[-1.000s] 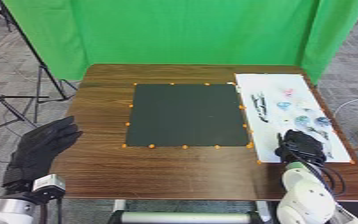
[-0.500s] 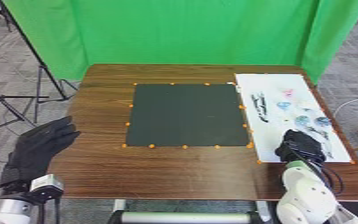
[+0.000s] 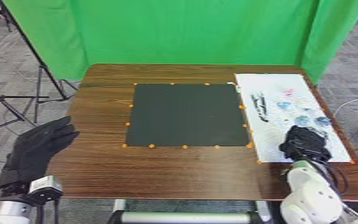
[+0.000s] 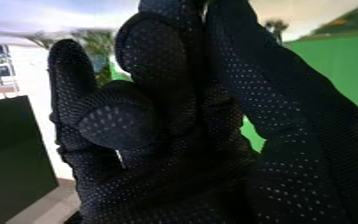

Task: Arrange flowers

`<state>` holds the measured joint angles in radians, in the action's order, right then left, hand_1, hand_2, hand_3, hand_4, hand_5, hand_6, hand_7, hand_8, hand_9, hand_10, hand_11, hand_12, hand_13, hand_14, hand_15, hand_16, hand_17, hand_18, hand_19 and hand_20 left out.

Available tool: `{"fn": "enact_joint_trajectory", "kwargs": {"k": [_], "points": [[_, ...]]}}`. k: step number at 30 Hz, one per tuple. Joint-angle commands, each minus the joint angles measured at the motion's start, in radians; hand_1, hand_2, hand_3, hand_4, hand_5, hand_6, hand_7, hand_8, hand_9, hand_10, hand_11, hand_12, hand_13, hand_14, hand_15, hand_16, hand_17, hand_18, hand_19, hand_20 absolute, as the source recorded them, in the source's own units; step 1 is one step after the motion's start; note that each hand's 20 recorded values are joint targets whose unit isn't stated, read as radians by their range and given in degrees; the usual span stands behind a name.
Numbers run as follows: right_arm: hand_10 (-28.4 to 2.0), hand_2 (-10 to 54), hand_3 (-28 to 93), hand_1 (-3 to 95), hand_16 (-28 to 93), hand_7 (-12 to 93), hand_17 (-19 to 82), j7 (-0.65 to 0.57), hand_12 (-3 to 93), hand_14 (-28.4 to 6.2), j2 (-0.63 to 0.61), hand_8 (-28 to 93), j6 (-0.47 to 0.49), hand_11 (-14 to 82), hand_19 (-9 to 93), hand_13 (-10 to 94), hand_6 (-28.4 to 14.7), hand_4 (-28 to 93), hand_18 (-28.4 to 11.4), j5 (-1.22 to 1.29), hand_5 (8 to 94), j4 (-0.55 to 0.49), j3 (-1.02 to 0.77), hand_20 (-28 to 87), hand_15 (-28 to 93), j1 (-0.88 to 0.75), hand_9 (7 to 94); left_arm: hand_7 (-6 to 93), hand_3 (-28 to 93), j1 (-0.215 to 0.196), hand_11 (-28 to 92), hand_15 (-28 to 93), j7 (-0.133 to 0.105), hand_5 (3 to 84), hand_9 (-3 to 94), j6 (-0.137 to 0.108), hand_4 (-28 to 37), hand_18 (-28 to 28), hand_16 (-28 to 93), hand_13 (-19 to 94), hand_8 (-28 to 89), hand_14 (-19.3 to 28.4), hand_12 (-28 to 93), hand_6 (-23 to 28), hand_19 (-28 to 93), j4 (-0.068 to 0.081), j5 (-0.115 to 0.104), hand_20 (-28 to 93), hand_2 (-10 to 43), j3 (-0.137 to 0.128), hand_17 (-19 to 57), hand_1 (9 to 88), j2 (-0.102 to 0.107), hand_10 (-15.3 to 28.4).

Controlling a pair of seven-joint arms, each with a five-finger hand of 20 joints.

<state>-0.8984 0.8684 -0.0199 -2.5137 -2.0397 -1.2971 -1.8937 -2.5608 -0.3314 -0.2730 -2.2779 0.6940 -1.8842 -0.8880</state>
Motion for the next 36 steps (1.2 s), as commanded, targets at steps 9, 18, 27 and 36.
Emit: {"fn": "enact_joint_trajectory", "kwargs": {"k": [9, 18, 27, 36], "points": [[-14.2, -9.5, 77, 53.7, 27, 32, 34, -0.032, 34.6, -10.1, -0.049, 26, -0.008, 45.2, 87, 78, -4.7, -27, -23.7, -0.020, 81.4, -0.076, -0.008, 0, 73, 0.051, 83.7, 13.9, 82, -0.014, 33, 54, -0.012, 45.4, 37.9, -0.013, -14.9, 21.6, -10, 26, -8, 27.4, 10, 13.4, 55, -0.005, -0.010, 13, 5.1, -0.002, -10.5, 26.9, 0.013, 21.5], [-19.8, -1.4, 74, 32.3, 26, 44, 33, -0.064, 28.2, -14.7, 0.009, -7, 0.273, 51.4, 89, 73, -7.8, -21, -27.1, 0.108, 74.3, -0.076, -0.075, -2, 74, 0.020, 75.1, 13.9, 82, -0.015, 33, 54, 0.020, 45.4, 37.9, -0.001, -14.7, 21.7, -10, 26, -8, 27.6, 10, 13.5, 55, -0.009, 0.003, 13, 5.0, -0.009, -10.5, 26.8, -0.008, 21.5], [-20.9, -1.0, 73, 31.0, 25, 42, 32, -0.072, 27.4, -16.0, 0.016, -8, 0.310, 50.5, 89, 71, -8.7, -21, -28.0, 0.125, 73.8, -0.049, -0.056, -3, 75, 0.045, 73.9, 14.0, 82, -0.007, 33, 54, 0.018, 45.5, 37.9, 0.000, -14.9, 21.6, -10, 26, -8, 27.6, 10, 13.5, 55, -0.006, 0.003, 13, 5.0, -0.003, -10.5, 26.9, -0.001, 21.6], [-21.1, -0.8, 72, 30.4, 25, 41, 32, -0.085, 27.2, -16.3, 0.024, -8, 0.381, 50.2, 90, 71, -9.0, -20, -28.3, 0.147, 74.1, -0.024, -0.026, -4, 75, 0.072, 73.9, 13.9, 82, 0.000, 33, 54, 0.020, 45.5, 37.8, 0.005, -14.8, 21.6, -10, 26, -8, 27.5, 10, 13.5, 55, -0.005, 0.004, 13, 5.0, -0.002, -10.5, 26.9, -0.003, 21.5]]}}
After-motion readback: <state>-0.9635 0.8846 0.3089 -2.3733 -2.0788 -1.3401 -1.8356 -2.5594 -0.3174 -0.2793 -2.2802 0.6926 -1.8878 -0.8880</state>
